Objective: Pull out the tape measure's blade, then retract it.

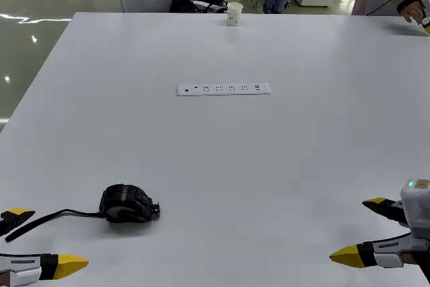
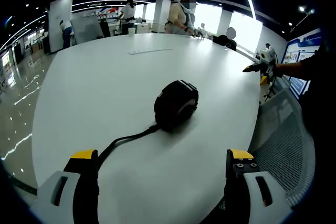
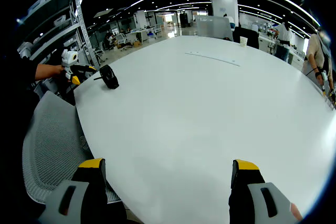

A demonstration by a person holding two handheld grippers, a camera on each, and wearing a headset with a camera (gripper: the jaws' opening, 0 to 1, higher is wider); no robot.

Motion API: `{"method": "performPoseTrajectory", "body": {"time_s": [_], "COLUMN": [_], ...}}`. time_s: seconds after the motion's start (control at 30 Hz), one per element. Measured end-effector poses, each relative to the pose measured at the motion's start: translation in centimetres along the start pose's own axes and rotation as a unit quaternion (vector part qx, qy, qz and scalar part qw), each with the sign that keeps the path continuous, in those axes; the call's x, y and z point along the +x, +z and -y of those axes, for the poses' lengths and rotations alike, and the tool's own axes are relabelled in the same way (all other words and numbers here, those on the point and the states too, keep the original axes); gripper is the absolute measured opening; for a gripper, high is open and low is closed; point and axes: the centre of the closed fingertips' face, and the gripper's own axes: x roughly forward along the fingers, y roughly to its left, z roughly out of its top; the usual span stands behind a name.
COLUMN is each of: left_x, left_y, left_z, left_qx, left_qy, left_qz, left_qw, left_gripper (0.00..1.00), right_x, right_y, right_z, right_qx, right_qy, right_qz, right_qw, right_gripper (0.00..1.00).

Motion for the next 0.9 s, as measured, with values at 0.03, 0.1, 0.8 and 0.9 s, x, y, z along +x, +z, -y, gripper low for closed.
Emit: {"method": "performPoseTrajectory", "body": {"time_s": [0.03, 0.1, 0.8, 0.9], "left_x": [0.00, 0.00, 0.06, 0.24], "left_y": [-0.04, -0.11, 0.73, 0.68], "left_z": [-0.01, -0.02, -0.26, -0.64], "left_qx": [0.000, 0.000, 0.021, 0.021], "left_qy": [-0.001, -0.002, -0.004, -0.004], "left_qz": [-0.001, -0.002, 0.008, -0.002], "left_qw": [1.0000, 1.0000, 0.9997, 0.9998], "left_gripper": [0.99, 0.99, 0.99, 0.99], "right_x": [0.01, -0.02, -0.01, 0.14], "right_y": [0.05, -0.01, 0.22, 0.53], "right_z": [-0.07, -0.10, 0.17, 0.42], "right_qx": [0.000, 0.000, -0.009, -0.014], "right_qy": [0.001, 0.001, -0.001, -0.002], "right_qz": [0.000, -0.001, 0.003, 0.004], "right_qw": [1.0000, 1.0000, 1.0000, 0.9999], "right_gripper": [0.99, 0.99, 0.99, 0.99]}}
